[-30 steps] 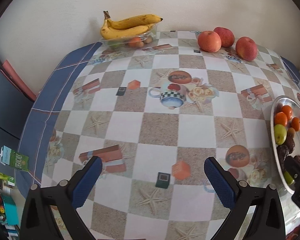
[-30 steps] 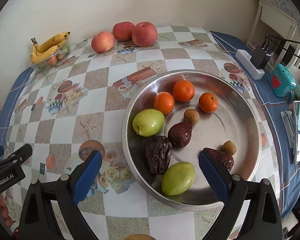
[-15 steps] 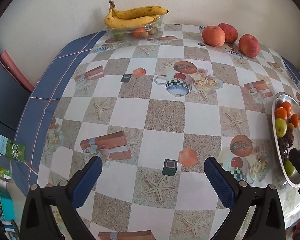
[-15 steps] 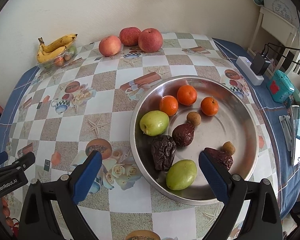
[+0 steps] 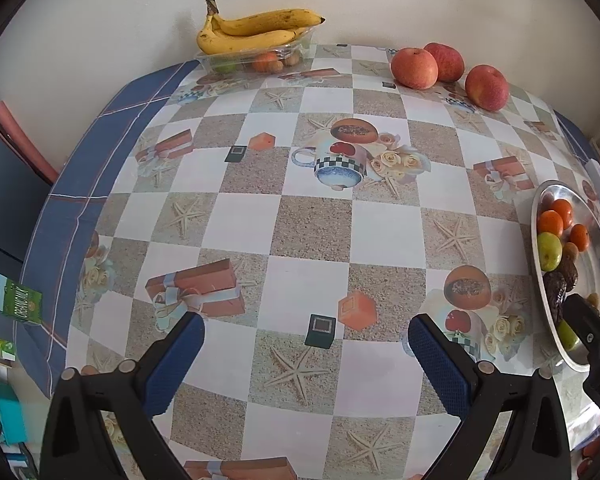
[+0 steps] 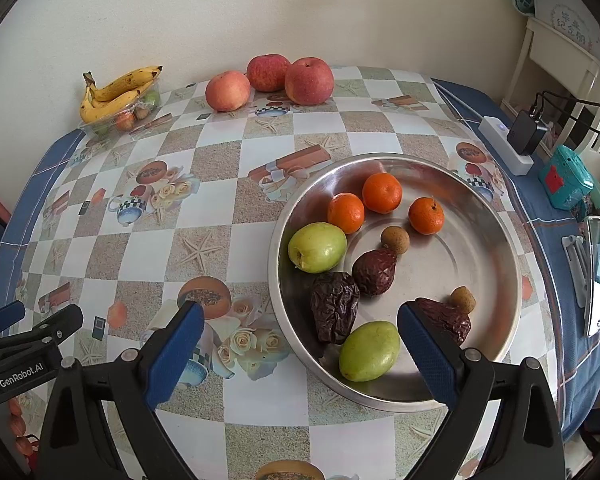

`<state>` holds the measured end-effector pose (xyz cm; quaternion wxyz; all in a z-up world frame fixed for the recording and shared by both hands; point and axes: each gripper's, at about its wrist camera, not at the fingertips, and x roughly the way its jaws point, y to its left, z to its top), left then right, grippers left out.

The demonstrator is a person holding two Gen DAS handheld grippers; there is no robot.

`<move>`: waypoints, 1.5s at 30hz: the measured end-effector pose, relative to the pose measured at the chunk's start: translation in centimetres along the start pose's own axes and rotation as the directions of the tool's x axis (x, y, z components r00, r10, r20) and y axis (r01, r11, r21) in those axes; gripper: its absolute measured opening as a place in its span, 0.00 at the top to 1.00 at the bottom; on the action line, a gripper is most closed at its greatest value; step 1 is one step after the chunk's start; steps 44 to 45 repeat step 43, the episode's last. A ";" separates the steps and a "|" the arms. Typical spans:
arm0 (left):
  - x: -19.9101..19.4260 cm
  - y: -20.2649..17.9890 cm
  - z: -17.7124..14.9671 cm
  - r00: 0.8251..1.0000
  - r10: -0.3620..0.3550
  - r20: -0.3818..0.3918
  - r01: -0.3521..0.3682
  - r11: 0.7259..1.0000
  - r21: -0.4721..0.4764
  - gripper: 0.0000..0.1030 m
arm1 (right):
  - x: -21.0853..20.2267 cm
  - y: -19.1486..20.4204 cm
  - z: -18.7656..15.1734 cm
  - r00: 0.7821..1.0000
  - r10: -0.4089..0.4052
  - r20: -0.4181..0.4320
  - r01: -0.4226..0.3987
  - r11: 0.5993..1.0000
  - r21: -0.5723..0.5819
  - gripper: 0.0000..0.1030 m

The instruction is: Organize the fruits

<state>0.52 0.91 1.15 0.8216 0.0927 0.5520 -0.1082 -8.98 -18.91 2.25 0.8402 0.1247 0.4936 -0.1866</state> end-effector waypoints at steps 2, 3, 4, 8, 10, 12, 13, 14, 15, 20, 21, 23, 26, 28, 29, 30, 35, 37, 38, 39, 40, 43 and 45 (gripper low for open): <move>0.0 0.0 0.0 1.000 -0.002 -0.003 0.002 1.000 -0.002 0.00 | 0.0 0.0 0.0 1.000 -0.001 0.000 0.001 1.000 -0.001 0.05; 0.1 0.0 0.0 1.000 -0.003 -0.006 0.003 1.000 -0.003 0.00 | 0.0 0.0 0.0 1.000 0.000 0.000 0.000 1.000 -0.001 0.05; 0.1 0.0 0.0 1.000 -0.005 -0.008 0.005 1.000 -0.003 0.00 | 0.0 0.1 0.0 1.000 -0.001 0.000 0.001 1.000 -0.002 0.05; 0.1 -0.1 0.0 1.000 -0.015 -0.016 0.015 1.000 -0.002 0.00 | 0.0 0.2 0.0 1.000 -0.002 0.001 0.002 1.000 -0.006 0.05; 0.1 -0.2 0.0 1.000 -0.018 -0.017 0.018 1.000 0.000 0.00 | 0.0 0.2 0.0 1.000 -0.002 0.001 0.002 1.000 -0.006 0.05; 0.0 -0.3 0.0 1.000 -0.022 -0.019 0.022 1.000 0.001 0.00 | 0.0 0.2 0.0 1.000 -0.002 0.001 0.002 1.000 -0.006 0.05; 0.1 -0.2 0.0 0.999 -0.024 -0.021 0.024 1.000 -0.001 0.00 | 0.0 0.2 0.0 1.000 -0.002 0.001 0.002 1.000 -0.007 0.05; 0.1 -0.2 0.0 0.999 -0.028 -0.024 0.028 1.000 -0.007 0.00 | 0.0 0.2 0.0 1.000 -0.002 0.001 0.002 1.000 -0.008 0.05; 0.1 -0.1 0.0 0.999 -0.035 -0.027 0.034 0.999 -0.012 0.00 | 0.0 0.2 0.0 1.000 -0.002 0.002 0.002 1.000 -0.008 0.05; -0.1 -0.1 0.0 0.999 -0.034 -0.019 0.033 0.999 -0.013 0.00 | 0.0 0.2 0.0 1.000 -0.002 0.002 0.002 1.000 -0.009 0.05; -0.1 -0.2 0.0 0.999 -0.032 -0.019 0.032 0.999 -0.012 0.00 | 0.0 0.2 0.0 1.000 -0.002 0.003 0.002 1.000 -0.009 0.05; 0.0 -0.1 0.0 0.999 -0.034 -0.023 0.034 0.999 -0.013 0.00 | 0.0 0.2 0.0 1.000 -0.002 0.003 0.002 1.000 -0.010 0.05; 0.0 -0.1 0.1 0.999 -0.030 -0.023 0.030 0.999 -0.015 0.00 | 0.0 0.3 -0.1 1.000 -0.002 0.003 0.002 1.000 -0.010 0.05; -0.1 -0.1 0.1 0.999 -0.026 -0.019 0.026 1.000 -0.016 0.00 | -0.1 0.3 -0.1 1.000 -0.003 0.003 0.003 1.000 -0.011 0.05; -0.1 0.0 0.1 1.000 -0.021 -0.019 0.021 1.000 -0.017 0.00 | -0.1 0.4 -0.1 1.000 -0.003 0.003 0.003 1.000 -0.011 0.05; 0.0 0.0 0.1 1.000 -0.016 -0.019 0.015 1.000 -0.018 0.00 | -0.1 0.4 -0.1 1.000 -0.003 0.003 0.003 1.000 -0.011 0.05; 0.0 0.1 0.0 1.000 -0.010 -0.023 0.009 1.000 -0.025 0.00 | -0.1 0.4 -0.1 1.000 -0.003 0.004 0.003 1.000 -0.012 0.05; -0.2 0.2 0.0 1.000 -0.004 -0.015 0.004 1.000 -0.027 0.00 | -0.1 0.4 -0.1 1.000 -0.003 0.003 0.003 1.000 -0.012 0.05; -0.2 0.2 0.0 1.000 -0.002 -0.013 0.001 1.000 -0.029 0.00 | -0.1 0.4 -0.1 1.000 -0.003 0.003 0.003 1.000 -0.012 0.05; -0.2 0.2 0.1 1.000 -0.001 -0.013 0.001 0.999 -0.033 0.00 | -0.1 0.4 -0.1 1.000 -0.003 0.003 0.003 1.000 -0.012 0.05; -0.2 0.3 0.1 1.000 -0.002 -0.014 0.002 0.999 -0.036 0.00 | -0.1 0.4 -0.1 1.000 -0.003 0.003 0.003 1.000 -0.012 0.05; -0.3 0.2 0.1 1.000 -0.011 -0.012 0.010 0.999 -0.034 0.00 | -0.1 0.4 -0.1 1.000 -0.004 0.003 0.004 1.000 -0.012 0.05; -0.3 0.2 0.1 1.000 -0.011 -0.012 0.010 0.999 -0.034 0.00 | -0.1 0.4 -0.1 1.000 -0.004 0.003 0.004 1.000 -0.012 0.05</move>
